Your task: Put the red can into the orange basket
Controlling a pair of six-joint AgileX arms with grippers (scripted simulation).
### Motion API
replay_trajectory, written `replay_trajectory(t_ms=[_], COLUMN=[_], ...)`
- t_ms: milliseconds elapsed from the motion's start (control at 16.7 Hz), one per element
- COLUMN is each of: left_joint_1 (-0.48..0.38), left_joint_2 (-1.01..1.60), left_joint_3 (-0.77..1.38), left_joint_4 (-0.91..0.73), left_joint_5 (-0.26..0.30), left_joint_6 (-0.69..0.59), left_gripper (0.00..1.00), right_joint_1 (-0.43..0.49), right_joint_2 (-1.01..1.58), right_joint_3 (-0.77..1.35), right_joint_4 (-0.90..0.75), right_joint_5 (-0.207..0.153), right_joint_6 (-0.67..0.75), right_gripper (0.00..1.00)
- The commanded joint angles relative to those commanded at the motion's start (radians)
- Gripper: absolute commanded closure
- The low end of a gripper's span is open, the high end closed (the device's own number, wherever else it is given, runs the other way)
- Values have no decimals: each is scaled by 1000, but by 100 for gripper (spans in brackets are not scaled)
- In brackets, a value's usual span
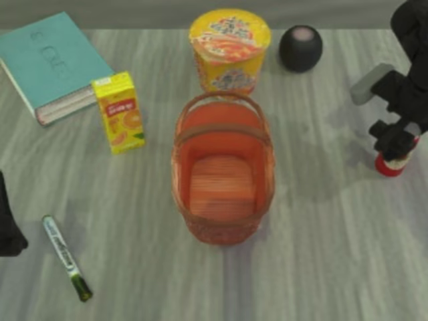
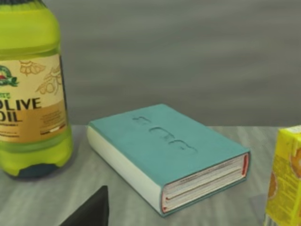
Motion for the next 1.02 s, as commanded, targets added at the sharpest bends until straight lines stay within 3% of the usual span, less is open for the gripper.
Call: replay_trajectory(t_ms=[420,540,660,780,1020], left_joint_1=[0,0,0,0,0], left_joint_2=[0,0,0,0,0], left_joint_3=[0,0,0,0,0], left_joint_4=[0,0,0,0,0], left_joint_5=[0,0,0,0,0], left_joint_6=[0,0,0,0,0], left_gripper=[0,0,0,0,0], right_joint_1=[-2,4,17,32,69], right_joint_2=[-2,-3,-5,-6,-11], right_joint_3=[0,-6,-20,-41,-102], right_joint_4=[0,31,105,220,566], right_joint_5=[0,-23,-74,-149,-353], right_joint_6=[1,11,36,77,196], right_gripper=[100,100,100,100,100])
